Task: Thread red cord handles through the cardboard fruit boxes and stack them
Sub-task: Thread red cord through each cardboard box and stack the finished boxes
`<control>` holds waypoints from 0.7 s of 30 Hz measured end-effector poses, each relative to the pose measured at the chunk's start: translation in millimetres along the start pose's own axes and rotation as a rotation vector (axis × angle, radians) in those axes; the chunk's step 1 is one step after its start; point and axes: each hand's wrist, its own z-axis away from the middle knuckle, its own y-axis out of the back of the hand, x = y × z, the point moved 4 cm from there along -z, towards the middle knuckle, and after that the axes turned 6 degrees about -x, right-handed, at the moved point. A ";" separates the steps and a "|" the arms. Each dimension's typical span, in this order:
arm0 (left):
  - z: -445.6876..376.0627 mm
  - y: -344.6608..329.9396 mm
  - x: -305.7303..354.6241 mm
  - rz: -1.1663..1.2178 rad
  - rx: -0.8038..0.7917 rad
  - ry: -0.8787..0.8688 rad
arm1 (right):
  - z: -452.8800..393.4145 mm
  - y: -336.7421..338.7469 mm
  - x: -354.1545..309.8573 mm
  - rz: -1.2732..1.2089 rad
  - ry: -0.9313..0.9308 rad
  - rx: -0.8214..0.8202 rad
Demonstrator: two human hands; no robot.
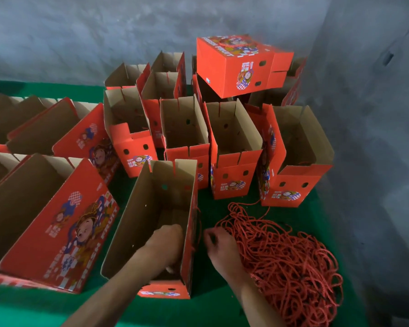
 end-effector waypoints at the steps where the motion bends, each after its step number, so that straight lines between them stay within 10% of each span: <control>1: 3.2 3.8 1.5 -0.094 0.103 -0.009 | -4.2 -4.3 9.9 0.183 -0.070 -0.003; 10: 53.3 72.8 -2.2 -0.628 0.656 -0.363 | -4.6 -30.9 51.4 0.490 -0.286 -0.091; 16: 59.9 121.0 -42.1 -0.816 0.559 -0.329 | -7.7 -35.2 48.3 0.434 -0.360 -0.141; 21: 59.2 129.3 -37.6 -0.834 0.508 -0.397 | 2.6 -41.5 61.4 -0.091 -0.386 0.012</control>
